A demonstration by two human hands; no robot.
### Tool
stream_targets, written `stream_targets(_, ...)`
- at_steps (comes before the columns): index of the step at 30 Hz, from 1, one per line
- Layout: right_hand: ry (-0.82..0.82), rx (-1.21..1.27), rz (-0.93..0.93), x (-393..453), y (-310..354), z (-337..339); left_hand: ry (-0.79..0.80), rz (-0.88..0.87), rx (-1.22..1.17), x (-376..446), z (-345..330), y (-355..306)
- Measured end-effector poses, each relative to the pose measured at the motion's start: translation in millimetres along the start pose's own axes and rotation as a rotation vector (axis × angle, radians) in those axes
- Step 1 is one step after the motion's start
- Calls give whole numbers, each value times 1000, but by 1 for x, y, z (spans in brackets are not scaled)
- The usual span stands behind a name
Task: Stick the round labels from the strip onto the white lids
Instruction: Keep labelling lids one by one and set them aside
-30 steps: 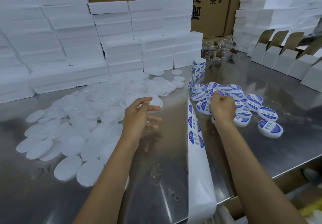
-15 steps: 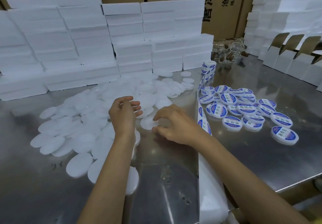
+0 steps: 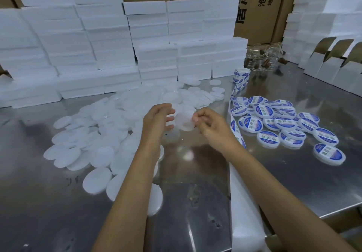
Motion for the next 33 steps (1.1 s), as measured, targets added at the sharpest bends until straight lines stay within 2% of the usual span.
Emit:
stream_targets(3, -14, 212, -111, -1, 1, 8, 273, -63, 94, -10, -9, -1)
stream_targets(5, -2, 318, -155, 0, 0, 12, 348, -133, 119, -16, -13, 0)
stream_targets(9, -22, 405, -187, -2, 0, 14, 339, -197, 44, -20, -16, -2)
stream_targets(12, -127, 336, -61, -3, 4, 19, 336, -181, -37, -20, -18, -1)
stream_targets(16, -316, 441, 29, -5, 9, 43, 330, -107, -61, -18, -22, 1)
stream_targets(18, -437, 331, 41, -10, 5, 58, 344, -78, -21, -18, -22, 3)
stream_targets(20, -526, 51, 18, -14, -3, 72, 359, -51, 21, -18, -22, 5)
stream_targets(22, -461, -199, -39, -19, -9, 80, 361, -36, 40, -18, -22, 6)
stream_targets(25, -233, -336, -116, -27, -13, 72, 321, -27, 70, -17, -23, 7)
stream_targets(29, 74, -458, 0, -36, -12, 45, 296, 0, 38, -16, -24, 9)
stream_targets(33, 249, -567, 57, -39, -16, 31, 348, 34, 59, -15, -27, 10)
Point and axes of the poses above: each hand's wrist, its own x-axis towards the middle knuckle, its own z-axis out of the back of the hand, y = z × x, the point moved 1 cm from there along x, towards the middle knuckle, and after that the axes turned 12 degrees about x, right-handed, at the moved point
